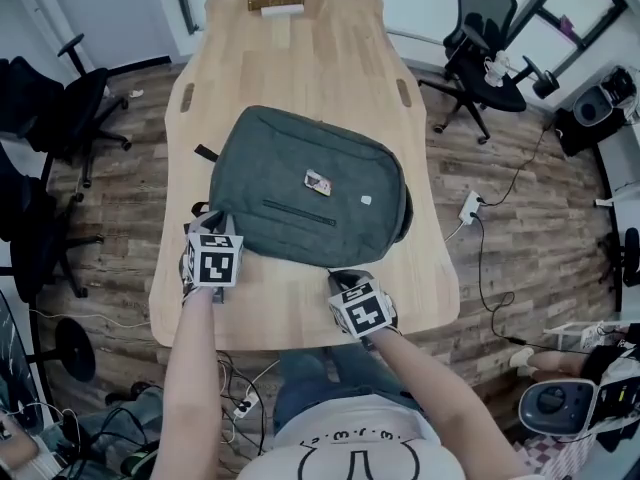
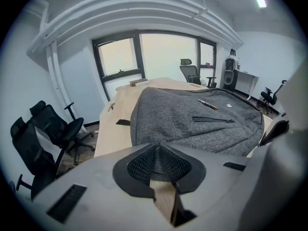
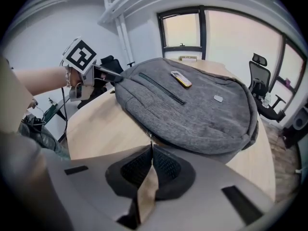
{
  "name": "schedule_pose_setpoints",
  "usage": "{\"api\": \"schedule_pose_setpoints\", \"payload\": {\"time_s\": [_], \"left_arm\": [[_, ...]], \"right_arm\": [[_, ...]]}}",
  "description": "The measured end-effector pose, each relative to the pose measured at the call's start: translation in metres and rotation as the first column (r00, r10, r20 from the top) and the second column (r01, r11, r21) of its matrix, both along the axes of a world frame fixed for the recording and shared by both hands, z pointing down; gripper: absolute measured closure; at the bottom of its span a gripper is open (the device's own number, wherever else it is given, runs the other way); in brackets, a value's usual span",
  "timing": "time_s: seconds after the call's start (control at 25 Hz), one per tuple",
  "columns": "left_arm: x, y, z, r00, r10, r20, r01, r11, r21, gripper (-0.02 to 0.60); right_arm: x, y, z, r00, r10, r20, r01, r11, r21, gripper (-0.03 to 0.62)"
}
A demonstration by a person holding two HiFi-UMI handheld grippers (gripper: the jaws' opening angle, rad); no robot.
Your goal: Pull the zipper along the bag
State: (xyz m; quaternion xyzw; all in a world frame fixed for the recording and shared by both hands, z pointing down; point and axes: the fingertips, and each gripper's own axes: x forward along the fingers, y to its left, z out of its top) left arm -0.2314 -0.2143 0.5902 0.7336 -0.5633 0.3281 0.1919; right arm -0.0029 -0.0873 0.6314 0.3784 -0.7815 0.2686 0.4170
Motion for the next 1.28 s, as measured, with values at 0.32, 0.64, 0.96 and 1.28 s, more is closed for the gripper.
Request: {"api": "schedule_pose_setpoints", "payload": {"time_s": [0.32,0.64,0.96,1.28], "left_arm": [[0.003,0.002,0.001,1.000,0.028,-0.007,-0.028,1.000,-0.011,0.548],[0.006,0.002,-0.001,1.000,0.019,-0.007,-0.019,1.000,0.018,0.548],[0.005,0.002,0.000,1.000,0.014,0.001,-0.014,0.999,0.030,0.548],[0.027,0.017,-0.032,0.997,0.061,-0.037,-0.058,0.996,0.074,0.536]], "right_arm": [[0.053,-0.004,0.003,0.992,-0.074,-0.098,0.077,0.997,0.024,0.534],[0.050,-0.010,0.013,0.992,-0.086,-0.090,0.095,0.991,0.098,0.526],[0.043,-0.025,0.017,0.980,0.196,-0.032,-0.190,0.973,0.129,0.522],[0.037,-0.012,0.001,0.999,0.003,0.046,-0.004,1.000,0.012,0.537]]}}
